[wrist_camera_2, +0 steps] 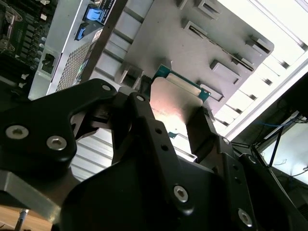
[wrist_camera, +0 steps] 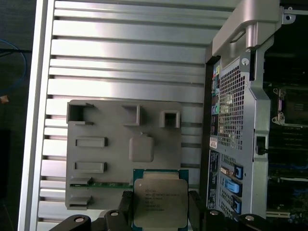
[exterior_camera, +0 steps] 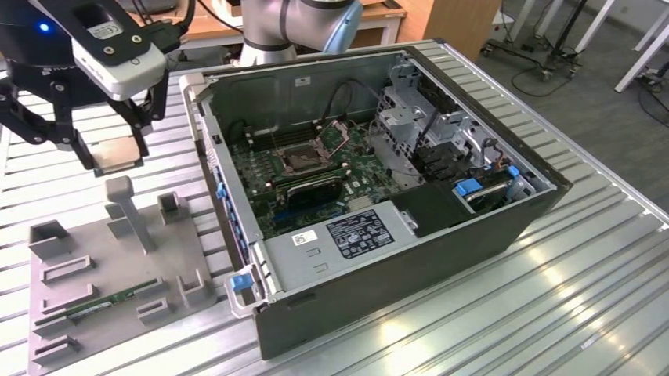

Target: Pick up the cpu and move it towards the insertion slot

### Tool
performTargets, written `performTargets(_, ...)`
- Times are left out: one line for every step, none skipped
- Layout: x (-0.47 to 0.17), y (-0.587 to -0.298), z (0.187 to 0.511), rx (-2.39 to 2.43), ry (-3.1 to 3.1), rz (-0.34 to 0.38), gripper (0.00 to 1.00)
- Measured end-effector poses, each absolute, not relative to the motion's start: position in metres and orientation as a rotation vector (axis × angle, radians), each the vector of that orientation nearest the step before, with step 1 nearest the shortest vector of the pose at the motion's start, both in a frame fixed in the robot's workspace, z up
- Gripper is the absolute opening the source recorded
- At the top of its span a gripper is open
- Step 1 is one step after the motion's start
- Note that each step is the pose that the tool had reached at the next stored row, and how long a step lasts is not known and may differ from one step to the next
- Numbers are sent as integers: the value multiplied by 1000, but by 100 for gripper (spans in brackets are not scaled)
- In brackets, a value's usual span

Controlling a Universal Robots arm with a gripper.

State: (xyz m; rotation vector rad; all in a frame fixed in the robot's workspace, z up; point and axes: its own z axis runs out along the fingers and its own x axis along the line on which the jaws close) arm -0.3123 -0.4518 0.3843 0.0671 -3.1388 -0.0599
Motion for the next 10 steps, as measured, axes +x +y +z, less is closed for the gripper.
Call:
performTargets(-311,-452,384,67,-3139,-60,55)
performTargets(-311,-452,384,67,-3139,-60,55)
performTargets(-310,-452,384,67,-3139,-60,55)
performTargets(-309,-452,384,67,-3139,-60,55)
performTargets(-308,-452,384,67,-3139,-60,55)
performTargets(-307,-452,384,67,-3139,-60,55)
performTargets(-306,-452,384,67,-3139,-60,55)
performTargets(-305,-452,384,67,-3139,-60,55)
performTargets(-305,-452,384,67,-3139,-60,55)
performTargets(-304,-452,384,67,-3139,-60,55)
